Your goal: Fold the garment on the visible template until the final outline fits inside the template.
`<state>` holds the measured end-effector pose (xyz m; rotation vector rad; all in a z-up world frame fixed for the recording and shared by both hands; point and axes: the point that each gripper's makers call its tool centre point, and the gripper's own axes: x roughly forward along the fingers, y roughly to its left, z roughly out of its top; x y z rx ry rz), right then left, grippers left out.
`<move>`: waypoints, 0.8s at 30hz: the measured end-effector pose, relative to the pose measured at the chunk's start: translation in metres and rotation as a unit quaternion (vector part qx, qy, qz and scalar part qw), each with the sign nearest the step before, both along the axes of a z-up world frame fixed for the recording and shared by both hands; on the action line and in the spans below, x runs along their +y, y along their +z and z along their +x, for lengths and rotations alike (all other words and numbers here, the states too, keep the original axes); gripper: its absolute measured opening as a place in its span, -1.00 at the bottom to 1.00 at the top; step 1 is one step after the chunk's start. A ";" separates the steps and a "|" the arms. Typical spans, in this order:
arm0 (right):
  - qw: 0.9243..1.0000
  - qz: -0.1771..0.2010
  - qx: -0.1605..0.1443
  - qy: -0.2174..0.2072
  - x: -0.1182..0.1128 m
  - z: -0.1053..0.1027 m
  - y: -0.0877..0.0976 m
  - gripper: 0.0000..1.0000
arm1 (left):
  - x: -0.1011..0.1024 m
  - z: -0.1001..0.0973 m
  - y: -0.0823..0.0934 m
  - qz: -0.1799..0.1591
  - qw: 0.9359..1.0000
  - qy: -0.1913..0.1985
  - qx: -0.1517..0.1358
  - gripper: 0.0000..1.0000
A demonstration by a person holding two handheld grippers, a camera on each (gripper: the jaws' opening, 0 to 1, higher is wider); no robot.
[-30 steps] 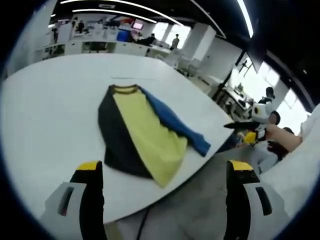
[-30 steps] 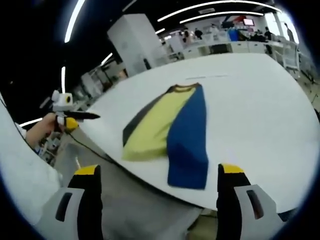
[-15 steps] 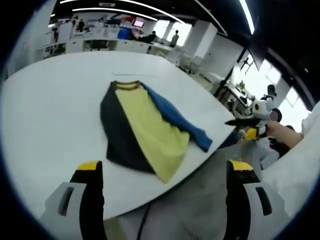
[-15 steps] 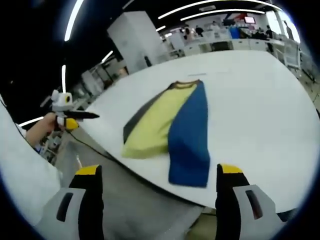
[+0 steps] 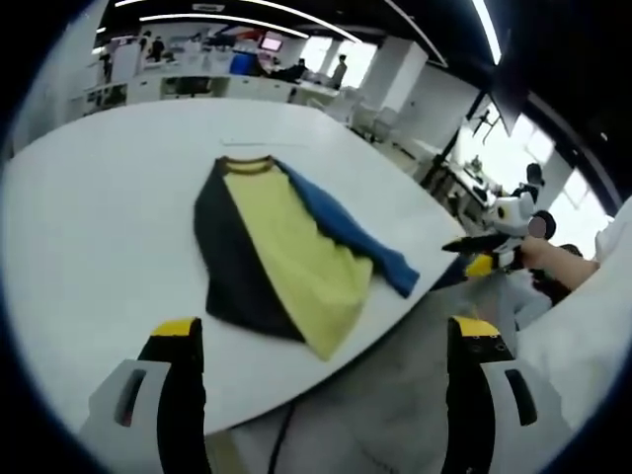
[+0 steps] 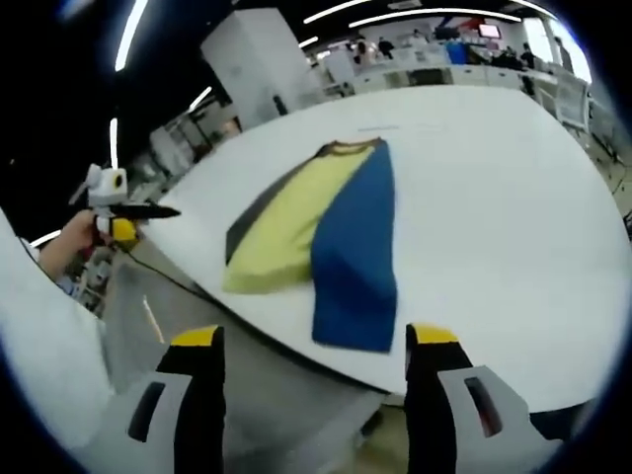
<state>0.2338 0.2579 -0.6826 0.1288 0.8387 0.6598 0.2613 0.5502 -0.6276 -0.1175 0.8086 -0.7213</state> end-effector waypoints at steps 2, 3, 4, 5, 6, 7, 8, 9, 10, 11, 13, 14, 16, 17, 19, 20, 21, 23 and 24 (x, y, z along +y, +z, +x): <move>1.000 -0.001 0.004 -0.003 -0.002 0.001 -0.003 0.30 | 0.000 0.000 -0.001 0.000 1.000 0.000 0.001 0.99; 1.000 0.001 0.004 -0.005 -0.003 0.002 -0.004 0.26 | 0.000 0.001 -0.001 0.000 1.000 0.000 0.001 0.99; 1.000 0.001 0.006 -0.008 -0.004 0.002 -0.006 0.21 | 0.001 0.001 -0.001 0.000 1.000 0.000 0.002 0.99; 1.000 0.002 0.008 -0.013 -0.005 0.004 -0.008 0.15 | 0.001 0.002 -0.001 -0.001 1.000 -0.001 0.002 0.99; 1.000 0.002 0.009 -0.014 -0.006 0.004 -0.009 0.13 | 0.001 0.002 -0.001 -0.002 1.000 -0.001 0.002 0.99; 1.000 0.001 0.010 -0.015 -0.006 0.005 -0.010 0.10 | 0.001 0.003 -0.001 -0.002 1.000 -0.002 0.002 0.99; 1.000 -0.002 0.013 -0.015 -0.007 0.005 -0.012 0.08 | 0.001 0.004 -0.001 -0.003 1.000 -0.002 0.002 0.99; 1.000 -0.006 0.015 -0.014 -0.007 0.005 -0.014 0.06 | 0.001 0.005 -0.002 -0.004 1.000 -0.002 0.002 0.99; 1.000 -0.007 0.016 -0.013 -0.007 0.005 -0.015 0.04 | 0.001 0.005 -0.002 -0.003 1.000 -0.002 0.002 0.99; 1.000 -0.009 0.018 -0.012 -0.007 0.005 -0.016 0.00 | 0.001 0.006 -0.002 -0.003 1.000 -0.002 0.002 0.99; 1.000 -0.013 0.022 -0.014 -0.008 0.006 -0.021 -0.05 | 0.002 0.008 -0.001 -0.005 1.000 -0.002 0.001 0.99; 0.999 -0.015 0.024 -0.016 -0.008 0.006 -0.022 -0.07 | 0.002 0.008 -0.001 -0.006 1.000 -0.003 0.001 0.98; 0.999 -0.019 0.029 -0.018 -0.008 0.008 -0.028 -0.10 | 0.003 0.009 -0.001 -0.006 1.000 -0.003 0.001 0.98; 0.999 -0.022 0.032 -0.018 -0.009 0.008 -0.030 -0.12 | 0.004 0.009 -0.002 -0.006 1.000 -0.003 0.002 0.98; 0.998 -0.035 0.037 -0.021 -0.011 0.012 -0.037 -0.15 | 0.008 0.009 -0.005 -0.005 1.000 -0.001 0.005 0.98; 0.998 -0.039 0.038 -0.021 -0.012 0.014 -0.040 -0.18 | 0.009 0.009 -0.006 -0.005 1.000 0.000 0.007 0.98; 0.998 -0.046 0.040 -0.022 -0.013 0.016 -0.043 -0.21 | 0.009 0.009 -0.009 -0.005 1.000 -0.001 0.009 0.98; 0.997 -0.057 0.040 -0.023 -0.015 0.020 -0.047 -0.26 | 0.009 0.010 -0.012 -0.005 1.000 -0.003 0.012 0.98; 0.997 -0.065 0.041 -0.025 -0.016 0.021 -0.050 -0.28 | 0.008 0.011 -0.013 -0.006 1.000 -0.005 0.013 0.98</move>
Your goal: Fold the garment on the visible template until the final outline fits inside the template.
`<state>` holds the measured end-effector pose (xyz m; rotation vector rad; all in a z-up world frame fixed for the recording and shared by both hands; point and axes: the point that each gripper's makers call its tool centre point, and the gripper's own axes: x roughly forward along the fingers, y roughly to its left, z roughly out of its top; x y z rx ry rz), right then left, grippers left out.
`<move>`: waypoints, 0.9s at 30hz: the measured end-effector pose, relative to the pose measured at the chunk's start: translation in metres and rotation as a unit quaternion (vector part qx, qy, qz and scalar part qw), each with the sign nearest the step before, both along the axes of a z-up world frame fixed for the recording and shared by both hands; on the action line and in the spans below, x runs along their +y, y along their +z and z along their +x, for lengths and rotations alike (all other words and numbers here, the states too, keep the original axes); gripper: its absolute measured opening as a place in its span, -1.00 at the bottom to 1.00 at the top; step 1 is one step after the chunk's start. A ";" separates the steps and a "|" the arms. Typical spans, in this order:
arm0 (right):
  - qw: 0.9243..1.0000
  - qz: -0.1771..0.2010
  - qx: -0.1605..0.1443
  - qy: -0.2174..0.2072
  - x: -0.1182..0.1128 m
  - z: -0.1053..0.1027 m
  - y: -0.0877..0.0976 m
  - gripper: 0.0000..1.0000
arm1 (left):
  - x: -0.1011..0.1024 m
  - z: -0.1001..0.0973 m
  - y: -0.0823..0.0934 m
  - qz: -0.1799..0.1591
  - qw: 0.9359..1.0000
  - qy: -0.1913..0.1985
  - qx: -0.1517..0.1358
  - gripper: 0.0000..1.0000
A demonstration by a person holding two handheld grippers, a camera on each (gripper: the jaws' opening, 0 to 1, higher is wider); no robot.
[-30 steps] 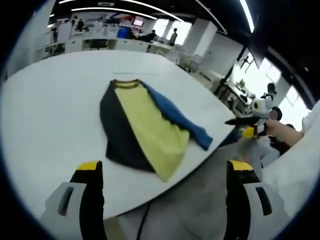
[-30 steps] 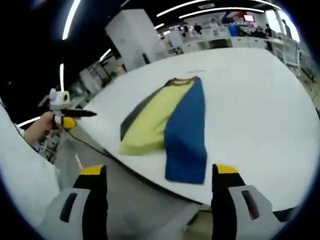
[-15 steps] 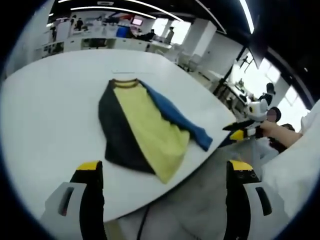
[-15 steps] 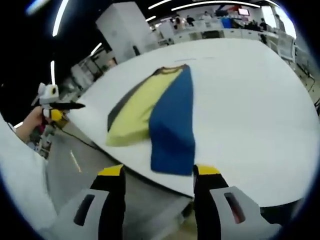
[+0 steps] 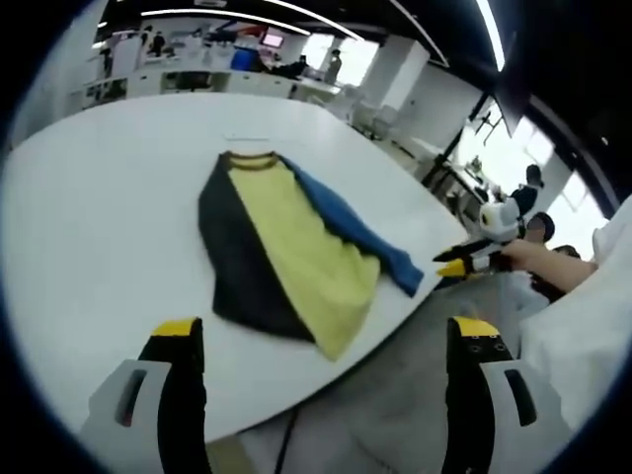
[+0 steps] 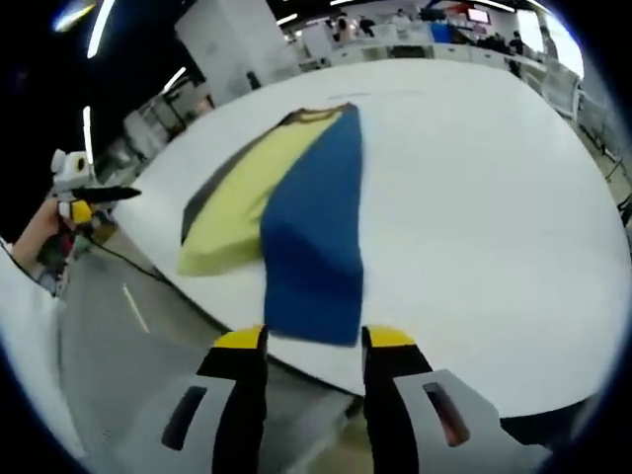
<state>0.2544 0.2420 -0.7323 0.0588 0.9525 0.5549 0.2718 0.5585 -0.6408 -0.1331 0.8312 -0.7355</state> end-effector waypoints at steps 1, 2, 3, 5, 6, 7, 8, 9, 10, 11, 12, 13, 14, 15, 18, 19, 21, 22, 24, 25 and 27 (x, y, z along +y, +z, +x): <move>1.000 -0.003 0.000 0.000 0.000 0.000 -0.001 -0.32 | 0.000 0.000 -0.001 0.000 1.000 -0.001 0.000 0.98; 1.000 -0.009 0.002 -0.001 -0.002 0.002 -0.005 -0.34 | -0.002 0.002 -0.002 -0.002 1.000 -0.001 0.001 0.98; 1.000 -0.013 0.003 -0.002 -0.002 0.002 -0.008 -0.36 | -0.003 0.003 -0.003 -0.003 1.000 -0.001 0.001 0.98; 1.000 -0.022 0.011 0.002 -0.003 0.001 -0.013 -0.38 | -0.005 0.003 -0.003 -0.005 1.000 0.000 0.001 0.97; 1.000 -0.026 0.013 0.007 -0.003 -0.001 -0.014 -0.39 | -0.005 0.003 -0.003 -0.006 1.000 0.000 0.001 0.97; 0.999 -0.029 0.014 0.011 -0.003 -0.001 -0.016 -0.39 | -0.006 0.002 -0.002 -0.007 1.000 0.001 0.001 0.97; 0.999 -0.036 0.016 0.020 -0.003 -0.002 -0.018 -0.39 | -0.007 0.002 -0.001 -0.009 1.000 0.001 -0.001 0.97; 0.999 -0.042 0.019 0.024 -0.004 -0.002 -0.020 -0.41 | -0.008 0.001 -0.001 -0.012 1.000 0.001 -0.002 0.97; 0.999 -0.042 0.019 0.024 -0.004 -0.002 -0.020 -0.42 | -0.008 0.000 -0.001 -0.012 1.000 0.002 -0.003 0.97; 0.999 -0.043 0.019 0.023 -0.005 -0.001 -0.022 -0.42 | -0.006 -0.001 -0.003 -0.012 1.000 0.006 -0.003 0.97; 0.999 -0.041 0.021 0.020 -0.006 0.000 -0.022 -0.43 | -0.004 -0.002 -0.004 -0.011 1.000 0.011 -0.001 0.97; 0.999 -0.040 0.022 0.017 -0.006 0.001 -0.023 -0.43 | -0.003 -0.004 -0.006 -0.012 1.000 0.018 0.002 0.97; 0.999 -0.040 0.023 0.017 -0.006 0.001 -0.023 -0.44 | -0.002 -0.005 -0.006 -0.013 1.000 0.019 0.003 0.97; 0.999 -0.041 0.021 0.016 -0.006 0.002 -0.023 -0.45 | -0.002 -0.007 -0.007 -0.014 1.000 0.019 0.004 0.97; 0.998 -0.047 0.026 0.016 -0.007 0.004 -0.027 -0.49 | 0.000 -0.010 -0.009 -0.013 1.000 0.019 0.007 0.96; 0.998 -0.051 0.026 0.018 -0.007 0.005 -0.028 -0.49 | 0.002 -0.009 -0.009 -0.012 1.000 0.022 0.007 0.96; 0.998 -0.053 0.027 0.018 -0.007 0.006 -0.031 -0.49 | 0.003 -0.009 -0.009 -0.013 1.000 0.025 0.007 0.96; 0.998 -0.057 0.026 0.018 -0.007 0.006 -0.031 -0.50 | 0.003 -0.008 -0.009 -0.013 1.000 0.026 0.007 0.96; 0.997 -0.065 0.027 0.022 -0.008 0.006 -0.033 -0.51 | 0.003 -0.008 -0.009 -0.013 1.000 0.025 0.007 0.96; 0.997 -0.066 0.027 0.024 -0.008 0.006 -0.034 -0.52 | 0.002 -0.008 -0.008 -0.014 1.000 0.022 0.007 0.96; 0.997 -0.067 0.030 0.024 -0.007 0.005 -0.034 -0.53 | 0.000 -0.008 -0.006 -0.012 1.000 0.019 0.007 0.96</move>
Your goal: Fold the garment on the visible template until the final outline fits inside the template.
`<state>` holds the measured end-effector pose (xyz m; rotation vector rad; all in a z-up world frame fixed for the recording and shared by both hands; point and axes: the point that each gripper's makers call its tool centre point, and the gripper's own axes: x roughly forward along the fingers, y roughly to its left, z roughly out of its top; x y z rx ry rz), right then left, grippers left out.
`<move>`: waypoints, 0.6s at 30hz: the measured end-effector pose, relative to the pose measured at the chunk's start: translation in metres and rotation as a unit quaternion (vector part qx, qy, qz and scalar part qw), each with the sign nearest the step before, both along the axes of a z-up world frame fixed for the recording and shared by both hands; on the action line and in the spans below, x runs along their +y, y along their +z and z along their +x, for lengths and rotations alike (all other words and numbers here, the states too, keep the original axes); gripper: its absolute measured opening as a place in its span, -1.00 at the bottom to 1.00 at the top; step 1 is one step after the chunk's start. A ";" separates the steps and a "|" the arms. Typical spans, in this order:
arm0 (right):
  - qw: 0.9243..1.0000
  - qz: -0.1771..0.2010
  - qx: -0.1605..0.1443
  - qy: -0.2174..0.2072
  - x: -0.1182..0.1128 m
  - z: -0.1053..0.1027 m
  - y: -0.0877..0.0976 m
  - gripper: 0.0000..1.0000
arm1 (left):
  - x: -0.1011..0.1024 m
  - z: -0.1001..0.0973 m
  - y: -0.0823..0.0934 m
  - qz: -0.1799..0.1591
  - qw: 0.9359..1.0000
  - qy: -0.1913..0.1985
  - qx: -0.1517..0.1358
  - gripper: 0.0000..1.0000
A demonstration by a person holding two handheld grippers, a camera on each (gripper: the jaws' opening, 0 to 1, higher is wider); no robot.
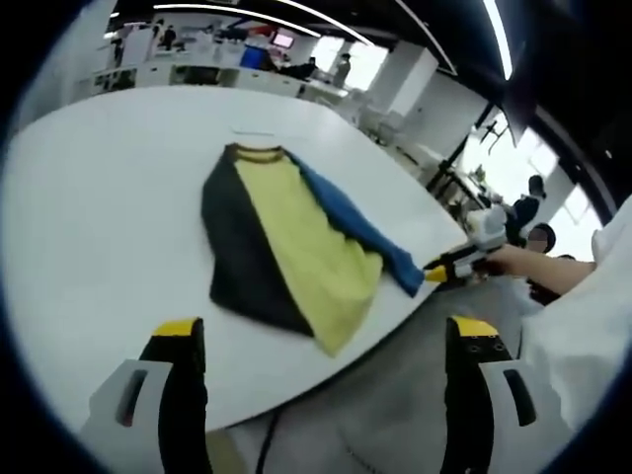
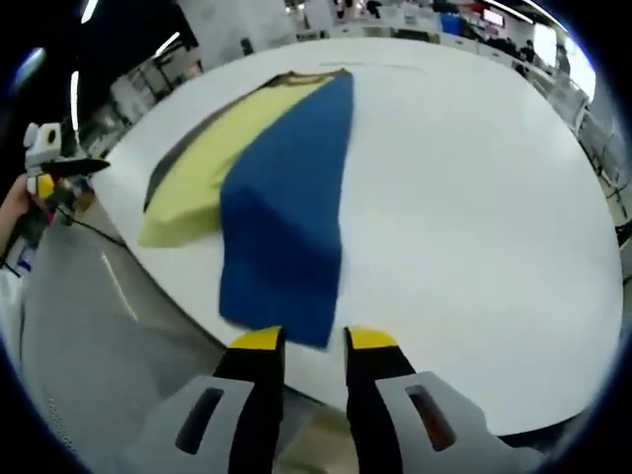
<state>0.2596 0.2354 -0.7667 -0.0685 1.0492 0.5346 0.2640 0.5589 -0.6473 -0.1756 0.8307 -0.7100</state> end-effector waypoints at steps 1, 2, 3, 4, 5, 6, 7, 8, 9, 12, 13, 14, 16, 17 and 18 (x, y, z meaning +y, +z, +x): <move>1.000 -0.001 0.002 0.000 0.001 -0.001 0.000 -0.54 | 0.000 0.000 0.001 0.000 1.000 -0.001 -0.001 0.96; 1.000 -0.004 0.002 0.000 0.001 -0.001 -0.001 -0.56 | -0.001 0.000 0.001 0.000 1.000 -0.004 -0.001 0.96; 1.000 -0.007 -0.002 -0.001 0.000 0.000 -0.001 -0.58 | -0.002 0.001 0.001 0.000 1.000 -0.006 -0.001 0.96; 1.000 -0.009 -0.001 -0.003 -0.001 0.001 -0.001 -0.59 | -0.002 0.002 0.001 0.000 1.000 -0.006 0.000 0.96; 1.000 -0.009 -0.001 -0.003 -0.001 0.001 -0.001 -0.59 | -0.001 0.002 0.001 0.001 1.000 -0.006 0.000 0.96; 1.000 -0.009 0.000 -0.004 -0.001 0.000 -0.001 -0.60 | -0.001 0.004 0.002 0.000 1.000 -0.006 0.000 0.96; 1.000 -0.012 0.003 -0.002 -0.001 0.000 -0.001 -0.62 | -0.002 0.006 0.002 -0.001 1.000 -0.006 0.001 0.96; 1.000 -0.018 0.005 0.001 -0.002 -0.001 -0.002 -0.64 | -0.002 0.007 0.002 -0.002 1.000 -0.008 0.001 0.96; 1.000 -0.022 0.004 0.004 -0.002 -0.001 -0.002 -0.66 | -0.003 0.008 0.003 -0.001 1.000 -0.009 0.001 0.96; 0.999 -0.031 0.002 0.008 -0.005 0.000 -0.003 -0.70 | -0.004 0.012 0.004 -0.002 1.000 -0.011 0.001 0.96; 1.000 -0.029 0.001 0.009 -0.004 0.000 -0.002 -0.70 | -0.004 0.014 0.003 -0.001 1.000 -0.011 0.000 0.96; 1.000 -0.027 0.001 0.008 -0.004 0.001 -0.002 -0.71 | -0.004 0.015 0.002 -0.001 1.000 -0.010 0.000 0.96; 1.000 -0.027 0.001 0.007 -0.004 0.001 -0.002 -0.72 | -0.005 0.017 0.001 0.000 1.000 -0.009 0.000 0.96; 0.999 -0.031 -0.002 0.014 -0.003 0.001 -0.002 -0.73 | -0.006 0.017 0.001 0.000 1.000 -0.007 0.000 0.96; 0.999 -0.034 -0.002 0.016 -0.002 0.001 -0.002 -0.74 | -0.007 0.017 0.001 -0.001 1.000 -0.004 0.000 0.96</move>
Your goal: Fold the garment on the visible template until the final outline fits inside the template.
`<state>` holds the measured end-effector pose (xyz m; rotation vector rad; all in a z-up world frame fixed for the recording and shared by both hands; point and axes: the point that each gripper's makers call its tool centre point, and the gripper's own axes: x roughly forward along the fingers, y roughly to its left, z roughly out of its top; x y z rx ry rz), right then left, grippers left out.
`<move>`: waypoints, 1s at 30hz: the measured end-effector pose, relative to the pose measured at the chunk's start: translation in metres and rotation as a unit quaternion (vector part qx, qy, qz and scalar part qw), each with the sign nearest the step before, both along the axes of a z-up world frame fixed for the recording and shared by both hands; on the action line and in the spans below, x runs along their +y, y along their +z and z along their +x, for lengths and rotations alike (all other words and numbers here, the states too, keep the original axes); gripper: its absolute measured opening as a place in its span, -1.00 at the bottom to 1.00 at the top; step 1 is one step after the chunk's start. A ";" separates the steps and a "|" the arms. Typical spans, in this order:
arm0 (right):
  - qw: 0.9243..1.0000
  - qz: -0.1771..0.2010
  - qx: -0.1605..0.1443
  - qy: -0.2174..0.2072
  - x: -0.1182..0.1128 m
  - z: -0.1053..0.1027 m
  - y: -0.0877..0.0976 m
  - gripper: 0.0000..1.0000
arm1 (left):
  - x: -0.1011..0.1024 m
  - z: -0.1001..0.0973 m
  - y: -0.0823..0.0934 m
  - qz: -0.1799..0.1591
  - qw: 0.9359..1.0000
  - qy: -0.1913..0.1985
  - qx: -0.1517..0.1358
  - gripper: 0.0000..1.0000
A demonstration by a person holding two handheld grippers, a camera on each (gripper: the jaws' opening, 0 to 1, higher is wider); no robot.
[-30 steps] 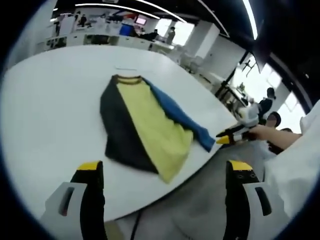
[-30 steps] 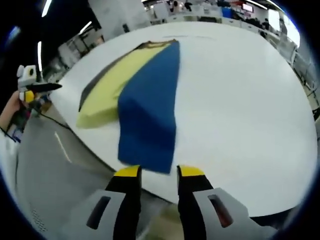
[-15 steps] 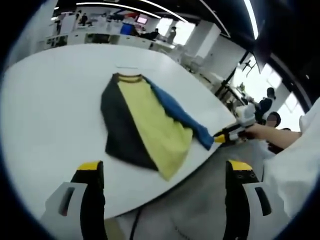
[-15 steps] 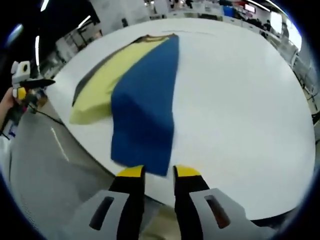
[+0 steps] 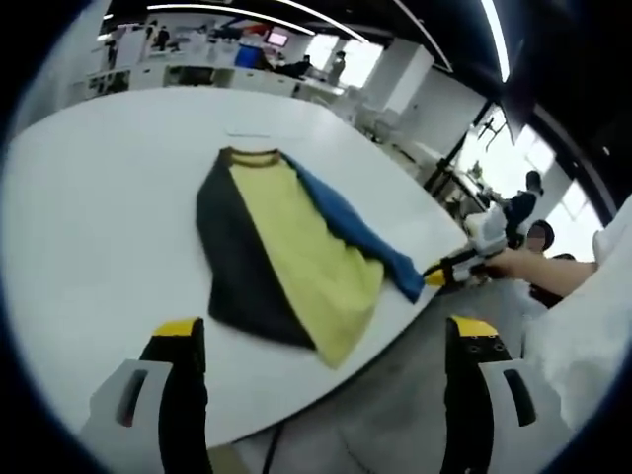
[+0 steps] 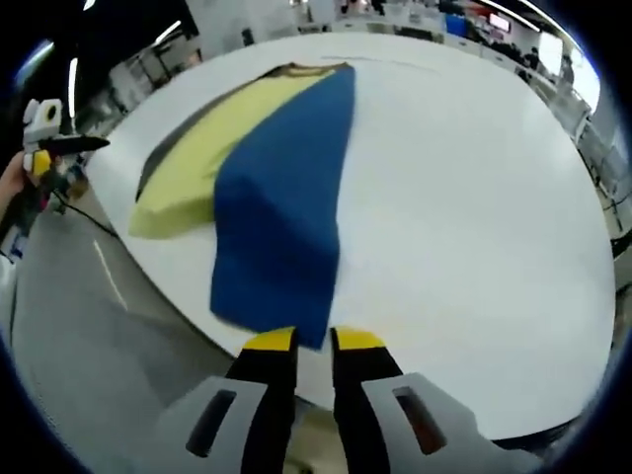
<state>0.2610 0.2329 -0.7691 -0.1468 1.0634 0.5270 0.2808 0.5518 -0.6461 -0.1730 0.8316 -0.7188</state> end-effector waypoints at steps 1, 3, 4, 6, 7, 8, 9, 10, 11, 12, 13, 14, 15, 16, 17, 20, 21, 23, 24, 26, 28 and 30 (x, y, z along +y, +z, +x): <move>1.000 -0.003 0.001 0.004 0.001 -0.001 -0.001 -0.76 | -0.001 0.000 0.000 -0.001 1.000 0.005 0.002 0.96; 1.000 -0.009 0.003 0.019 0.002 -0.001 -0.001 -0.76 | -0.002 0.000 0.001 -0.003 1.000 0.011 0.003 0.96; 1.000 -0.009 0.002 0.020 0.002 0.000 -0.001 -0.78 | -0.002 -0.001 0.001 -0.003 1.000 0.012 0.003 0.96; 1.000 -0.013 0.004 0.023 0.000 0.000 -0.001 -0.81 | -0.006 -0.003 -0.001 0.002 1.000 0.006 0.007 0.96; 1.000 -0.012 0.006 0.022 0.000 0.001 -0.001 -0.82 | -0.006 -0.004 -0.001 0.004 1.000 0.006 0.006 0.96; 1.000 -0.010 0.007 0.019 0.000 0.001 -0.002 -0.83 | -0.006 -0.003 -0.001 0.004 1.000 0.006 0.006 0.96; 1.000 -0.009 0.007 0.019 -0.001 0.001 -0.001 -0.83 | -0.007 -0.003 0.000 0.003 1.000 0.007 0.007 0.96; 1.000 -0.009 0.006 0.017 -0.001 0.001 -0.001 -0.84 | -0.008 -0.003 0.001 0.001 1.000 0.008 0.006 0.96; 1.000 -0.009 0.006 0.017 -0.001 0.001 -0.001 -0.84 | -0.009 -0.002 0.001 0.001 1.000 0.007 0.006 0.96; 1.000 -0.009 0.005 0.016 -0.001 0.001 -0.001 -0.85 | -0.010 -0.002 0.002 0.002 1.000 0.006 0.005 0.96; 1.000 -0.009 0.004 0.016 -0.001 0.001 -0.001 -0.85 | -0.011 -0.002 0.003 0.004 1.000 0.003 0.003 0.96; 1.000 -0.011 0.002 0.018 -0.001 0.001 -0.001 -0.85 | -0.012 -0.001 0.004 0.005 1.000 0.001 0.003 0.96; 1.000 -0.013 -0.001 0.021 0.000 0.001 -0.001 -0.88 | -0.012 -0.001 0.005 0.006 1.000 0.000 0.002 0.96; 0.999 -0.009 -0.003 0.031 0.003 -0.001 -0.001 -0.92 | -0.012 -0.001 0.005 0.006 1.000 0.000 0.001 0.96; 1.000 -0.007 -0.004 0.029 0.004 -0.001 -0.001 -0.93 | -0.013 0.000 0.007 0.005 1.000 -0.002 0.000 0.96; 0.999 -0.010 -0.011 0.031 0.003 0.000 -0.001 -0.94 | -0.013 0.001 0.008 0.007 1.000 -0.004 -0.002 0.96; 1.000 -0.008 -0.012 0.028 0.002 0.000 -0.001 -0.94 | -0.013 0.002 0.008 0.008 1.000 -0.005 -0.001 0.96; 1.000 -0.007 -0.012 0.023 0.002 -0.001 0.000 -0.95 | -0.013 0.002 0.007 0.009 1.000 -0.007 -0.001 0.96; 1.000 -0.008 -0.012 0.022 0.001 -0.001 0.000 -0.95 | -0.013 0.003 0.007 0.009 1.000 -0.007 -0.001 0.96; 1.000 -0.007 -0.018 0.023 0.001 0.000 0.002 -0.96 | -0.014 0.003 0.007 0.009 1.000 -0.007 0.000 0.96; 1.000 -0.006 -0.021 0.021 -0.001 0.001 0.003 -0.96 | -0.015 0.004 0.007 0.009 1.000 -0.008 0.001 0.96; 1.000 -0.004 -0.020 0.020 -0.002 0.002 0.006 -0.96 | -0.016 0.005 0.007 0.007 1.000 -0.009 0.001 0.96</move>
